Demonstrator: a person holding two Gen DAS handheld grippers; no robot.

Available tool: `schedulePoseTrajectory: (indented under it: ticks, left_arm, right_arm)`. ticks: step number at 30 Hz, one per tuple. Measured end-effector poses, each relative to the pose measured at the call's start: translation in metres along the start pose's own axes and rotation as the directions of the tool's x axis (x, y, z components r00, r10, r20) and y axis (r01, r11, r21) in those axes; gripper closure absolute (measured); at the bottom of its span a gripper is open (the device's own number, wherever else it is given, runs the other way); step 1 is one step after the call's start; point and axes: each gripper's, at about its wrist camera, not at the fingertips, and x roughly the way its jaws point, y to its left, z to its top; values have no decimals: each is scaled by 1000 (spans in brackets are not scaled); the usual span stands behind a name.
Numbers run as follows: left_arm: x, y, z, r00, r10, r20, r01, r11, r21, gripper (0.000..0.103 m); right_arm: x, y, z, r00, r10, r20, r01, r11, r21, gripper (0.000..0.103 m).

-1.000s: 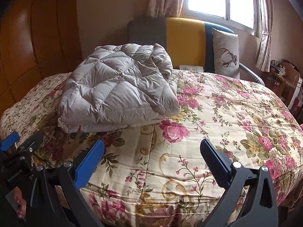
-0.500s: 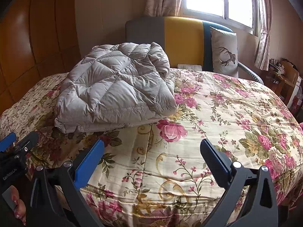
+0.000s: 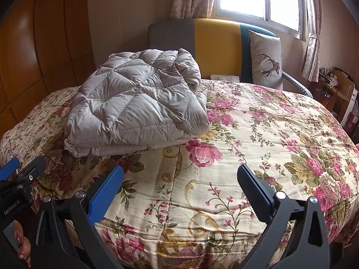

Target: Fold large clothes

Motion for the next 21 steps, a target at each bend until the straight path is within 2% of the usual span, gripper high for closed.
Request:
schedulePoseTrajectory:
  ticks: [21]
  left_arm:
    - [3, 1, -2, 1000, 9, -7, -9, 1000, 8, 3]
  right_arm:
    - [3, 1, -1, 1000, 5, -14, -5, 1000, 7, 2]
